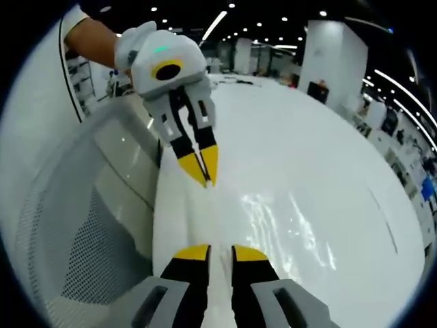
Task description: Open the resealable bag by pulling the two sides of the seal apart until the entire bag opening is separated and visibly accessible.
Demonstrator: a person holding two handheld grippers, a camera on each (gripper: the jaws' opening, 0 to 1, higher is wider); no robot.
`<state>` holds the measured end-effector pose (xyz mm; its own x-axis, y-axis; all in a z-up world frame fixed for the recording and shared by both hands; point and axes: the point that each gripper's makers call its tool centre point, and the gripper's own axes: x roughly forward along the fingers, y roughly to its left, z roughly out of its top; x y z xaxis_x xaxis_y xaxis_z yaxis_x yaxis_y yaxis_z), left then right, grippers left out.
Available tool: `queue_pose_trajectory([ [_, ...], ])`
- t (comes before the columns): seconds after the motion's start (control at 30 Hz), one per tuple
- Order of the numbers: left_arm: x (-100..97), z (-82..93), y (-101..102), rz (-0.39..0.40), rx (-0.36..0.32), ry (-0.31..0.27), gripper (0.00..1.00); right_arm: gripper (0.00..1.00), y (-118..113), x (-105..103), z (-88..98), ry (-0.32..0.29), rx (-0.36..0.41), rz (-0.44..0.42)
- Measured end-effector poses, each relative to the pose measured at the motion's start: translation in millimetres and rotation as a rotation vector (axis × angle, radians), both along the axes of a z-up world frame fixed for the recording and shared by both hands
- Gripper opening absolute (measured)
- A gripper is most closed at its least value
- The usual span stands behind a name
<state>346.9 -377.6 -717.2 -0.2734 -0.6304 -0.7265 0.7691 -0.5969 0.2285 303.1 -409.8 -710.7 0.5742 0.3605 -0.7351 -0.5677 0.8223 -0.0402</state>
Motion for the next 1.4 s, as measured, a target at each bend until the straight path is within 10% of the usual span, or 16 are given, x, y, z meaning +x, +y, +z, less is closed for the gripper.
queue_pose_trajectory([
  [0.53,-2.3,8.9,-2.2,-0.004,-0.013,0.011,0.00,0.08,39.6,39.7,10.5,-0.083,0.054,0.039],
  [1.4,-1.0,8.0,-4.5,0.008,0.009,0.018,0.00,0.00,40.5,44.3,1.3,-0.042,-0.004,0.088],
])
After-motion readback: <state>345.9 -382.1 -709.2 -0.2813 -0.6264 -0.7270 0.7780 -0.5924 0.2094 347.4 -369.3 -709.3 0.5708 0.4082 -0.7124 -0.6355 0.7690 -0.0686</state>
